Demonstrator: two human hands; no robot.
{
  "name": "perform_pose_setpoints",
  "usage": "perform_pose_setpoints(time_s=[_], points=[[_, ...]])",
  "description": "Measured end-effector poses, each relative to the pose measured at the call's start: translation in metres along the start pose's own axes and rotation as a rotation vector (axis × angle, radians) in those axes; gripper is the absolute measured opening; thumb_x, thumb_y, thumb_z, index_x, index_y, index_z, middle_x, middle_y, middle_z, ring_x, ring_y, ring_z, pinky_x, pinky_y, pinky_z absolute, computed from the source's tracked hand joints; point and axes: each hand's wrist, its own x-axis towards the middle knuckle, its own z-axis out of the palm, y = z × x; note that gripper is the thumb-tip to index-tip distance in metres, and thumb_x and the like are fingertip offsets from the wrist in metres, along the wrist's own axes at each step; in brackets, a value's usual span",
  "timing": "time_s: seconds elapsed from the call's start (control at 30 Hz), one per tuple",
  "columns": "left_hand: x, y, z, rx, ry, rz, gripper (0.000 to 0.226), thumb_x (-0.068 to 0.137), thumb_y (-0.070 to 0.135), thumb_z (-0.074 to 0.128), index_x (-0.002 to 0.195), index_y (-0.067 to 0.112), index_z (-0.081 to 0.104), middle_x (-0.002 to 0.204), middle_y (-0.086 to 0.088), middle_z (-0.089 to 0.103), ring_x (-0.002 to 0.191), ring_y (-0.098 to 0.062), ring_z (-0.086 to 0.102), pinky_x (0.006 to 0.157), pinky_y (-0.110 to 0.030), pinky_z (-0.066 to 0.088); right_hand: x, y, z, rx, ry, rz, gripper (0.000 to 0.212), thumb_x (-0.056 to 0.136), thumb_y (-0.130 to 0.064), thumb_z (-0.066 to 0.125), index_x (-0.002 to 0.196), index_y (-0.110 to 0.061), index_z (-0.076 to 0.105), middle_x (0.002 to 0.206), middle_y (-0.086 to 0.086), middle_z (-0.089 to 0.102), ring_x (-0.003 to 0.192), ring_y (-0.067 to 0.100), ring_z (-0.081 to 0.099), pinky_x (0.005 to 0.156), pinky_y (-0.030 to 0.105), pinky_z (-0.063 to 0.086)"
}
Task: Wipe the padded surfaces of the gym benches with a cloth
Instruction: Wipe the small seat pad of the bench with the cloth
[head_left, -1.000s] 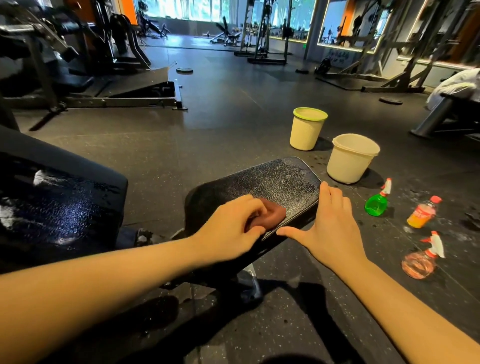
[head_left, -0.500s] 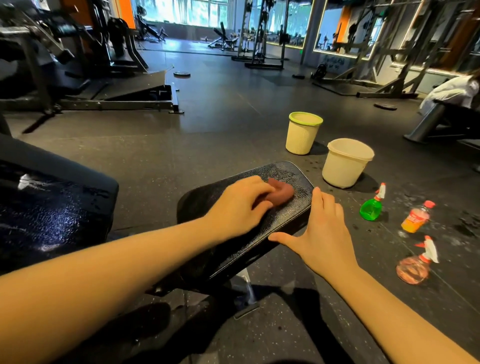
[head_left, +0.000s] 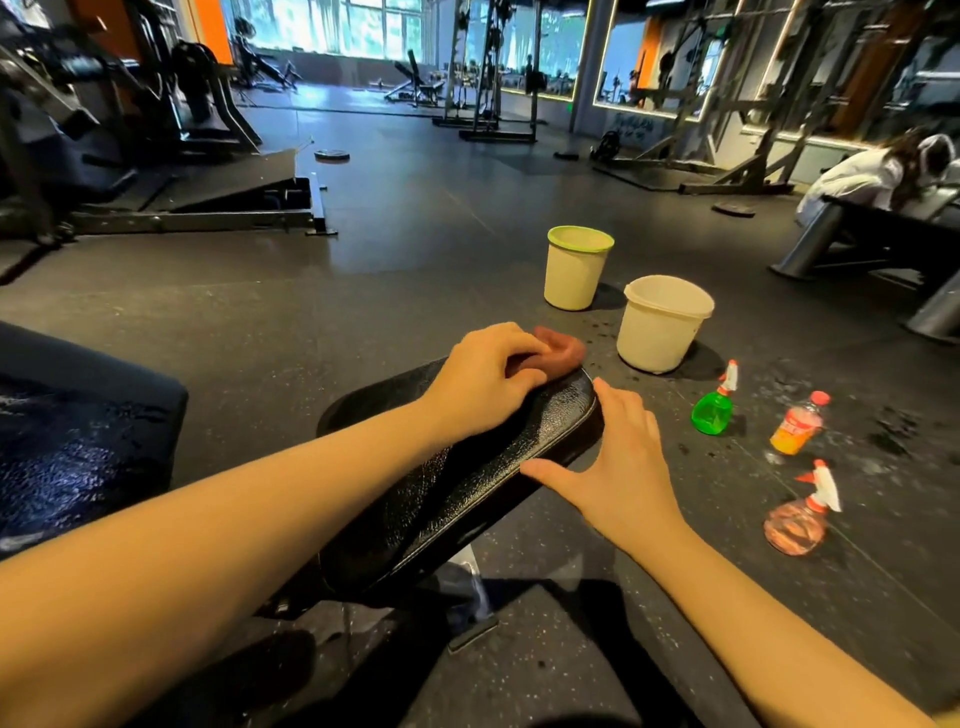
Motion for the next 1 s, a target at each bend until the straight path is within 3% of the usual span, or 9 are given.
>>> perform_pose_setpoints(time_s=[0.13,0.27,0.33,0.5,0.6,0.67,0.77,0.87,1.0], points=[[0.002,0.004,0.001,0.05,-0.043,0.074,0.022,0.09,0.019,0.073,0.111,0.017,0.076,0.104,0.003,0.067,0.099,-0.015,0.061,0.086,-0.029,0.046,-0.001,0.006,-0.003,0.081,-0.027,0.016,0.105,0.074,-0.05,0.085,0.157,-0.018,0.029,0.149,-0.005,0.038,0.14,0.017,0.032,0.113,0.036,0.036],[0.044,-0.008,0.001,0.162,0.069,-0.215,0.023,0.094,0.019,0.068,0.115,0.016,0.076,0.114,-0.009,0.067,0.11,-0.03,0.06,0.091,-0.037,0.043,0.0,0.009,-0.007,0.154,-0.087,0.067,0.102,0.077,-0.05,0.083,0.158,-0.023,0.026,0.156,-0.008,0.034,0.145,0.016,0.03,0.114,0.045,0.039],[0.048,-0.005,0.002,0.154,0.021,-0.232,0.022,0.095,0.019,0.067,0.115,0.015,0.075,0.113,-0.006,0.066,0.109,-0.028,0.06,0.09,-0.037,0.044,0.001,0.012,-0.009,0.199,-0.103,0.086,0.093,0.08,-0.043,0.082,0.156,-0.025,0.032,0.153,-0.009,0.038,0.142,0.016,0.036,0.111,0.046,0.043],[0.008,0.023,-0.005,-0.046,-0.158,-0.052,0.022,0.09,0.017,0.073,0.112,0.019,0.076,0.101,0.009,0.063,0.097,-0.012,0.061,0.086,-0.024,0.044,0.012,0.009,-0.023,0.483,0.023,0.239,0.047,0.086,0.006,0.064,0.127,-0.018,0.063,0.124,0.001,0.063,0.119,0.019,0.061,0.096,0.033,0.053],[-0.015,0.031,-0.018,-0.172,-0.32,-0.073,0.024,0.089,0.014,0.075,0.11,0.024,0.076,0.099,0.014,0.069,0.092,-0.004,0.065,0.09,-0.025,0.049,0.009,0.002,-0.028,0.617,0.07,0.262,0.051,0.083,0.02,0.05,0.116,-0.017,0.065,0.115,0.006,0.067,0.113,0.022,0.064,0.076,0.013,0.053],[-0.025,0.033,-0.027,-0.272,-0.387,-0.149,0.023,0.09,0.013,0.076,0.109,0.024,0.077,0.1,0.009,0.074,0.094,-0.009,0.069,0.094,-0.033,0.054,-0.003,-0.005,-0.03,0.567,0.038,0.216,0.057,0.08,0.019,0.052,0.123,-0.016,0.065,0.121,0.004,0.066,0.11,0.015,0.063,0.071,0.009,0.051],[-0.04,0.037,-0.037,-0.475,-0.393,-0.293,0.021,0.091,0.01,0.073,0.106,0.024,0.077,0.101,-0.001,0.077,0.098,-0.018,0.071,0.098,-0.038,0.053,-0.019,-0.012,-0.035,0.557,-0.054,0.134,0.06,0.078,0.012,0.065,0.126,-0.024,0.065,0.122,0.002,0.068,0.105,0.019,0.066,0.085,0.027,0.056],[-0.052,0.041,-0.042,-0.684,-0.445,-0.381,0.021,0.092,0.004,0.069,0.108,0.015,0.077,0.107,-0.011,0.076,0.099,-0.023,0.071,0.099,-0.041,0.053,-0.03,-0.015,-0.041,0.66,-0.096,0.113,0.044,0.08,-0.001,0.078,0.115,-0.026,0.07,0.114,-0.002,0.074,0.11,0.014,0.067,0.095,0.032,0.054],[-0.058,0.047,-0.045,-0.846,-0.509,-0.469,0.019,0.093,0.007,0.068,0.111,0.009,0.074,0.107,-0.014,0.074,0.095,-0.023,0.07,0.09,-0.036,0.053,-0.041,-0.023,-0.042,0.826,-0.063,0.166,0.024,0.082,-0.008,0.079,0.104,-0.013,0.071,0.105,0.008,0.076,0.1,0.019,0.07,0.091,0.037,0.056]])
